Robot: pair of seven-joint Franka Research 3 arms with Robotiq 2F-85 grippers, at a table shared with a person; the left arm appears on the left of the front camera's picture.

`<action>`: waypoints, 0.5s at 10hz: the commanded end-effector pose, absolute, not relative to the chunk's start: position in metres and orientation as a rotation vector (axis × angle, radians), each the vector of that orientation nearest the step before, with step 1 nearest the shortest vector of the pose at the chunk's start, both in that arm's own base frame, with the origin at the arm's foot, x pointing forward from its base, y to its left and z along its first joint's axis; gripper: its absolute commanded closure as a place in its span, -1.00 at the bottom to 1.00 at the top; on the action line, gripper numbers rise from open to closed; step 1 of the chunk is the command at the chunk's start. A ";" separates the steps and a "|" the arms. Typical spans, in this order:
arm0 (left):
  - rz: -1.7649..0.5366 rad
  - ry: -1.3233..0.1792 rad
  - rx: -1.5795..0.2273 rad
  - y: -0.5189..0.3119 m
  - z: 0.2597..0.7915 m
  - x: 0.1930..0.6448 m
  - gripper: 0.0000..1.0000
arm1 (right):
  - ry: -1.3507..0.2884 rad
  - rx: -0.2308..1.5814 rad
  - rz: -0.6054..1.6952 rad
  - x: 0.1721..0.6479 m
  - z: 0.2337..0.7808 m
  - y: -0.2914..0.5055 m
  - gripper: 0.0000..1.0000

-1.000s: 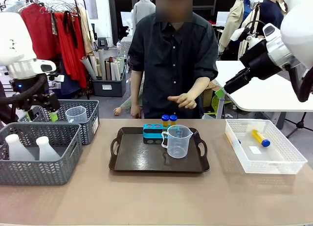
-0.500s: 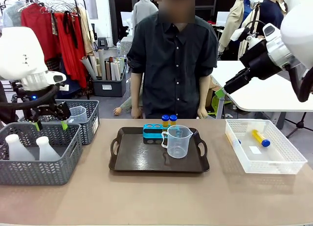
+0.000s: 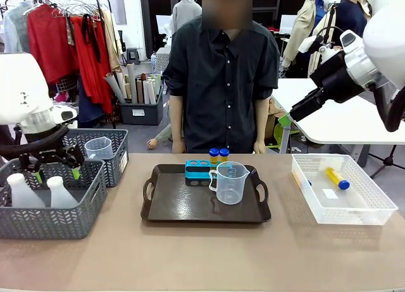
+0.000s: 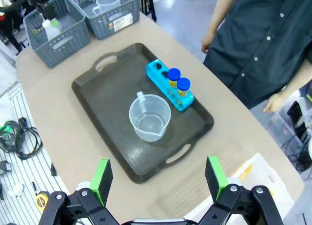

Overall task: Prepare the laboratory tools.
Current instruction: Pick up one Small flask and place it on the Handle tray.

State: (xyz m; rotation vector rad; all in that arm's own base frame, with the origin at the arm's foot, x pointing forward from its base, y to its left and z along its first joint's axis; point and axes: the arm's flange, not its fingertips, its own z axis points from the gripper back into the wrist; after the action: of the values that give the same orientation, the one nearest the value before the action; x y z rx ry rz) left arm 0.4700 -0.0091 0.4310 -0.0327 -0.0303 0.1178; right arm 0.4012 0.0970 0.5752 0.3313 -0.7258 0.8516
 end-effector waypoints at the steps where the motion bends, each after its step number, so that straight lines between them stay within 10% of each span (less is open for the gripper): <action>1: 0.126 -0.033 -0.036 -0.005 0.428 0.461 -1.00 | -0.728 0.351 0.848 0.401 0.577 0.097 -1.00; 3: 0.117 -0.025 -0.011 -0.004 0.423 0.461 -1.00 | -0.728 0.351 0.848 0.401 0.577 0.097 -1.00; 5: 0.109 -0.021 0.004 -0.005 0.421 0.461 -0.23 | -0.728 0.351 0.848 0.401 0.577 0.097 -1.00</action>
State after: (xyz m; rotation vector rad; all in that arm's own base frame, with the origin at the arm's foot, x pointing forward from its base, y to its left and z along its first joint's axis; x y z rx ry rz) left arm 0.4642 -0.0065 0.4222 -0.0241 -0.0114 0.1170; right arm 0.4012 0.0970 0.5752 0.3313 -0.7258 0.8516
